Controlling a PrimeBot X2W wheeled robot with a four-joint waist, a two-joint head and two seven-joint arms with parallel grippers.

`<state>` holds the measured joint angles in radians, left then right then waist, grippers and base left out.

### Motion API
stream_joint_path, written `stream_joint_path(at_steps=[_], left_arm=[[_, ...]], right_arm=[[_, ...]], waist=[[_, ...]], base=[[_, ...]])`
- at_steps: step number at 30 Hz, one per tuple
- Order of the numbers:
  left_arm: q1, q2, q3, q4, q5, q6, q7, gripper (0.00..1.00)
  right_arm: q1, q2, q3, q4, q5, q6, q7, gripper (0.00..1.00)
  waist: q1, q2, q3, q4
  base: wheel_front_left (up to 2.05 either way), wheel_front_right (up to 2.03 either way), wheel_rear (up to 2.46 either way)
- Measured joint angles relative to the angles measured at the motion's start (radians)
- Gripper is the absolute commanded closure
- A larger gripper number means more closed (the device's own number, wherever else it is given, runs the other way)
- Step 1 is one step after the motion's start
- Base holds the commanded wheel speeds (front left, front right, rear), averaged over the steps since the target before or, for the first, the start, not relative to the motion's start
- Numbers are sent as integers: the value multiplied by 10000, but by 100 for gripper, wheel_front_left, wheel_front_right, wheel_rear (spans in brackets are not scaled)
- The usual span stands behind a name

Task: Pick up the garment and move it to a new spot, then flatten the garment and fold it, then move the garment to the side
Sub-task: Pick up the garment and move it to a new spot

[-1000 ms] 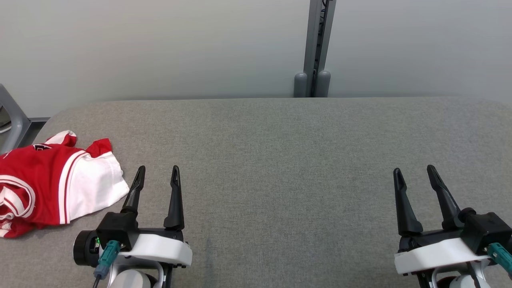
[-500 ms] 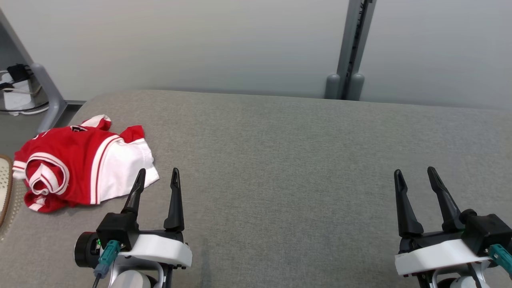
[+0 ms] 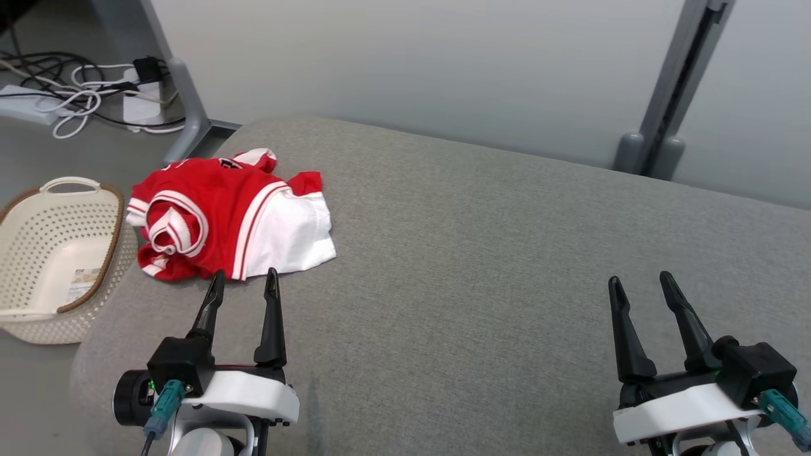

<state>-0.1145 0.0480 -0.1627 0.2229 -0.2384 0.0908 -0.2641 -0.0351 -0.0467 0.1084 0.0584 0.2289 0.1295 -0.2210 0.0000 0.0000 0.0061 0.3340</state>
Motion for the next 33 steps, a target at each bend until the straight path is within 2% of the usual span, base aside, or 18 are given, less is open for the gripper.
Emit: stream_joint_path(at_steps=[15, 24, 33], left_arm=[[34, 2, 23, 280, -6, 29, 0, 0], [50, 44, 92, 326, 10, 25, 0, 0], [26, 221, 148, 518, 4, 31, 119, 0]], right_arm=[[-9, -2, 242, 360, 194, 0, -84, 0], [-12, 0, 391, 550, 293, 0, -155, 0], [-3, 2, 495, 821, 518, 0, -253, 0]], waist=[[0, 0, -227, 1496], [0, 0, -390, 1685], [0, 0, -434, 1461]], base=[[0, 0, 0], [0, 0, 0], [0, 0, 0]])
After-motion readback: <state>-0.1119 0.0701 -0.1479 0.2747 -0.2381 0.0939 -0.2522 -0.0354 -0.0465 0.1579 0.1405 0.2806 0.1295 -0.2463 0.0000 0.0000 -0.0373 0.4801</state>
